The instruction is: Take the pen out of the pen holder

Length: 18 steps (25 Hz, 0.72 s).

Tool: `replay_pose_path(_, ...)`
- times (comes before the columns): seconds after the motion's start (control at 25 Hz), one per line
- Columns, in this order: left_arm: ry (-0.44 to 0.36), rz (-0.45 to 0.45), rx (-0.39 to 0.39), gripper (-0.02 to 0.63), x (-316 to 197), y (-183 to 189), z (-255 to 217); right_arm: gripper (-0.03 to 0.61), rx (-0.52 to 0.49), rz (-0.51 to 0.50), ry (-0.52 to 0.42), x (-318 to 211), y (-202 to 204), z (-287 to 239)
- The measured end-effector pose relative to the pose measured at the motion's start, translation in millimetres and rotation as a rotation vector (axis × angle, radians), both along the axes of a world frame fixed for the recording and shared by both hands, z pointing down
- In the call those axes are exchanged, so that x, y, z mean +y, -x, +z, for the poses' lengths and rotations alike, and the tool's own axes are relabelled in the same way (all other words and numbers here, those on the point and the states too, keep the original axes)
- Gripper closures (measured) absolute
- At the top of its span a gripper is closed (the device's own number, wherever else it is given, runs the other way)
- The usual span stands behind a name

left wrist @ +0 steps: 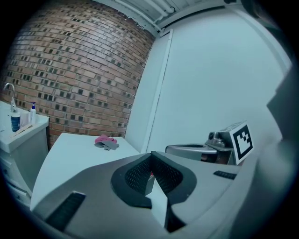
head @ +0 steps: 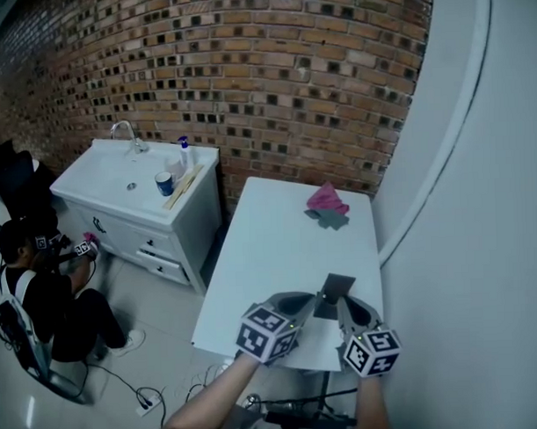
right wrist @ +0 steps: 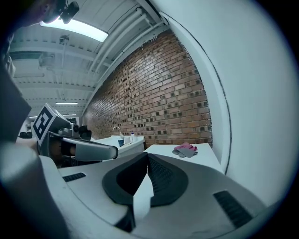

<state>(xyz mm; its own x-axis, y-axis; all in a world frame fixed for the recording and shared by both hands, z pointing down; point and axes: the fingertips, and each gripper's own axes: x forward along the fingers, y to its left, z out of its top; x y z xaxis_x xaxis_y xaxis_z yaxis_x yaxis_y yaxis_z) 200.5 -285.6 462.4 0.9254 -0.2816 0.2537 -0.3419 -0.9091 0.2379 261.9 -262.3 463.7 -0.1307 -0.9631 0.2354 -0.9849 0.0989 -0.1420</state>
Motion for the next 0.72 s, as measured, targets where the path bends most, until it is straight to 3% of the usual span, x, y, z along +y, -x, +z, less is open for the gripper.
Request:
replay_pose_path(0.24, 0.009, -0.019, -0.029, 0.610, -1.6, 0.9, 15.1, 0.575, 0.059, -0.028, 0.057, -10.9, 2.5, 26.2)
replay_pose_path(0.52, 0.037, -0.046, -0.047, 0.609, -5.7, 6.7, 30.9, 0.491, 0.139, -0.035, 0.127, -28.0, 1.6, 63.1)
replay_pose_path(0.72, 0.062, -0.046, -0.069, 0.609, -4.5, 11.1, 45.0, 0.449, 0.141, -0.009, 0.166, -37.3, -1.2, 89.8)
